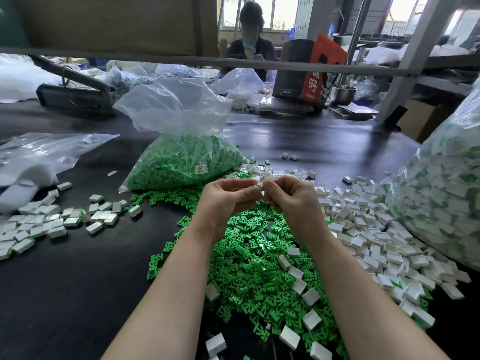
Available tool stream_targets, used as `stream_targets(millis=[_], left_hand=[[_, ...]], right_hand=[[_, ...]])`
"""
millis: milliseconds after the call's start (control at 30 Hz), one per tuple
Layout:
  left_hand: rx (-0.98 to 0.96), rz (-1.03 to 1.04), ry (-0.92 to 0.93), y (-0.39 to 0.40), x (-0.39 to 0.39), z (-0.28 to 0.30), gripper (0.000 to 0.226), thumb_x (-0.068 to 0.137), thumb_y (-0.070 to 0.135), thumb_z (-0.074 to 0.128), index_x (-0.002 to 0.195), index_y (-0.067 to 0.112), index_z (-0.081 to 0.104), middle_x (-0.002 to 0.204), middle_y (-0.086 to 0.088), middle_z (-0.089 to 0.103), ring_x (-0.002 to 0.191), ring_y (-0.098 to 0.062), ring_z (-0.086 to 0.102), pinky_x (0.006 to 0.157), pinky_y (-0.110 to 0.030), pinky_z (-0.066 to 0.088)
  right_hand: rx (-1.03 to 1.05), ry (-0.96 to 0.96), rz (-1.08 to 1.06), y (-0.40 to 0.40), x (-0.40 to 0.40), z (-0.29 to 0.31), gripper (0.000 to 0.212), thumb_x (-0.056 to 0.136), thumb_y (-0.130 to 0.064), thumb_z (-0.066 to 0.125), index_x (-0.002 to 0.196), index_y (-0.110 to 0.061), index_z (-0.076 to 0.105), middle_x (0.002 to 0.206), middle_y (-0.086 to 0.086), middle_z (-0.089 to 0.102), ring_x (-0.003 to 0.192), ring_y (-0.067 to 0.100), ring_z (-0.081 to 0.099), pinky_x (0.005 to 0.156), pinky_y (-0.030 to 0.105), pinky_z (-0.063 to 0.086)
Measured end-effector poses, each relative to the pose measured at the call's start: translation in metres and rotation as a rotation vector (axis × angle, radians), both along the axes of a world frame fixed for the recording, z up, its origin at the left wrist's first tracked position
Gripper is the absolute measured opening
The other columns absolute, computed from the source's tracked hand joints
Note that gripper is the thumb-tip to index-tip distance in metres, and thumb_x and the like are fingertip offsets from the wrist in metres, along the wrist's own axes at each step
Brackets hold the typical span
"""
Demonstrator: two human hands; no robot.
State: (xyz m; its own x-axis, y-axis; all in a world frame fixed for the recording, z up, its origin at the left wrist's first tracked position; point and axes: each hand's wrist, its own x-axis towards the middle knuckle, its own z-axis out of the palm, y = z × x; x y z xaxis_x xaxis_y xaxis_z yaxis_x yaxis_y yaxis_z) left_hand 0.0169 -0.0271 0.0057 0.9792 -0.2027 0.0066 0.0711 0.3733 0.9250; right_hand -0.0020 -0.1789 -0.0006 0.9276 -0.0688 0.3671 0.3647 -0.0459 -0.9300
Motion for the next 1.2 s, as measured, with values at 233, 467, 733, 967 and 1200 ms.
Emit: stream_targets(millis=[233, 467, 733, 967, 1200], left_hand=[[0.000, 0.020, 0.019, -0.008, -0.001, 0.001, 0.031, 0.060, 0.016, 0.079, 0.089, 0.006, 0.072, 0.080, -0.010, 0.075, 0.074, -0.018, 0.073, 0.063, -0.022, 0.058], [0.064, 0.022, -0.043, -0.004, -0.001, 0.000, 0.026, 0.062, 0.014, 0.079, 0.086, 0.005, 0.072, 0.077, -0.011, 0.074, 0.071, -0.019, 0.072, 0.066, -0.025, 0.059], [0.129, 0.015, -0.132, 0.001, -0.002, 0.001, 0.022, 0.070, 0.006, 0.077, 0.090, -0.001, 0.071, 0.080, -0.015, 0.073, 0.074, -0.024, 0.072, 0.071, -0.029, 0.059], [0.273, -0.046, -0.218, 0.006, -0.003, 0.007, 0.017, 0.077, 0.005, 0.076, 0.094, 0.003, 0.071, 0.085, -0.015, 0.075, 0.078, -0.023, 0.073, 0.066, -0.024, 0.056], [0.335, -0.078, -0.248, 0.009, -0.003, 0.010, 0.011, 0.081, 0.001, 0.073, 0.091, 0.004, 0.071, 0.079, -0.013, 0.075, 0.073, -0.021, 0.073, 0.063, -0.025, 0.057]], right_hand=[[0.067, -0.010, -0.089, 0.007, 0.000, 0.000, 0.018, 0.094, -0.010, 0.061, 0.083, 0.004, 0.064, 0.064, 0.000, 0.060, 0.053, 0.000, 0.053, 0.054, 0.013, 0.043], [-0.053, -0.002, -0.047, 0.000, 0.000, 0.001, 0.021, 0.093, -0.012, 0.063, 0.084, 0.006, 0.064, 0.069, 0.005, 0.061, 0.062, 0.009, 0.056, 0.063, 0.022, 0.049], [0.029, 0.074, 0.072, -0.007, -0.002, 0.002, 0.017, 0.089, -0.013, 0.067, 0.082, 0.002, 0.064, 0.066, 0.001, 0.063, 0.061, 0.009, 0.057, 0.061, 0.020, 0.049], [0.270, 0.262, 0.264, -0.012, 0.000, 0.003, 0.015, 0.078, -0.020, 0.072, 0.073, -0.007, 0.066, 0.064, 0.004, 0.062, 0.053, 0.009, 0.049, 0.046, 0.015, 0.040], [0.105, 0.198, 0.236, -0.014, 0.000, 0.005, 0.014, 0.082, -0.020, 0.072, 0.073, -0.011, 0.065, 0.061, 0.000, 0.061, 0.051, 0.007, 0.049, 0.048, 0.016, 0.041]])
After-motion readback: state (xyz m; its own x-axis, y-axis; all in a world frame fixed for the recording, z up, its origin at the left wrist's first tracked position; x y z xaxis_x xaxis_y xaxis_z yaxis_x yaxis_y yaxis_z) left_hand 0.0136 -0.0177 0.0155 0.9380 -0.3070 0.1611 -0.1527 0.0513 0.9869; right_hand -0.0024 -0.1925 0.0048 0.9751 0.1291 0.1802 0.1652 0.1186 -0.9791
